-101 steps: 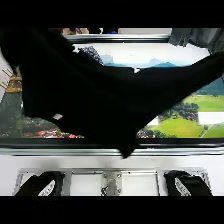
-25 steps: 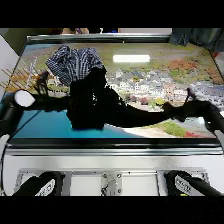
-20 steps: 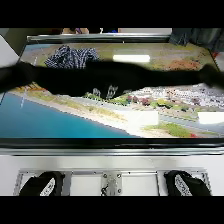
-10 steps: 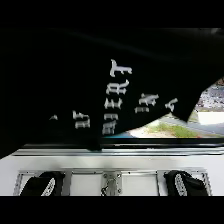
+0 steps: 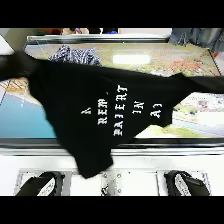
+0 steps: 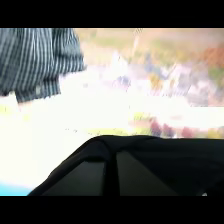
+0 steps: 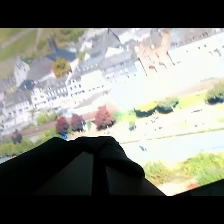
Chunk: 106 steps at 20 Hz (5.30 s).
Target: Fold the clothes and pants, and hang the long-sleeved shirts on hangers.
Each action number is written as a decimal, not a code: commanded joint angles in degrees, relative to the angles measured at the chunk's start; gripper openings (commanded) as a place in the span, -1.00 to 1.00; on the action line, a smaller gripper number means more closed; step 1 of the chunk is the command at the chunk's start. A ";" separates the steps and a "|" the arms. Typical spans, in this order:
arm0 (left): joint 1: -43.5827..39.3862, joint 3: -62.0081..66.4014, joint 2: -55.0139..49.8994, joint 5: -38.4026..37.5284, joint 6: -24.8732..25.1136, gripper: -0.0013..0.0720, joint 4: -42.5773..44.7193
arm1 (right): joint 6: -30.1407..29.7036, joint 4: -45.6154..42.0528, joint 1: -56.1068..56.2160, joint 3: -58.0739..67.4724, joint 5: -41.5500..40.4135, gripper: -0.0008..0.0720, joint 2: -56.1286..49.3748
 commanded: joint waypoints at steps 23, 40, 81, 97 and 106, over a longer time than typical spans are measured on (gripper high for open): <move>3.74 14.23 -38.32 3.28 5.03 0.86 1.49 | -5.53 6.91 12.00 -5.42 50.49 0.87 -29.70; -5.79 -46.86 -18.27 25.83 1.99 0.86 -7.72 | -8.35 4.94 14.29 -22.71 34.05 0.87 -8.00; 5.73 -24.06 -5.49 11.43 4.00 -0.93 -7.04 | -1.07 8.44 13.73 -16.26 43.08 -0.94 -29.16; 8.98 14.67 28.15 7.13 1.99 -0.94 -4.87 | -0.42 0.28 3.72 -0.42 28.57 -0.94 19.98; 12.74 -8.09 8.55 -0.24 -1.97 -0.94 -3.19 | -4.13 3.89 6.38 0.02 17.81 -0.94 -2.67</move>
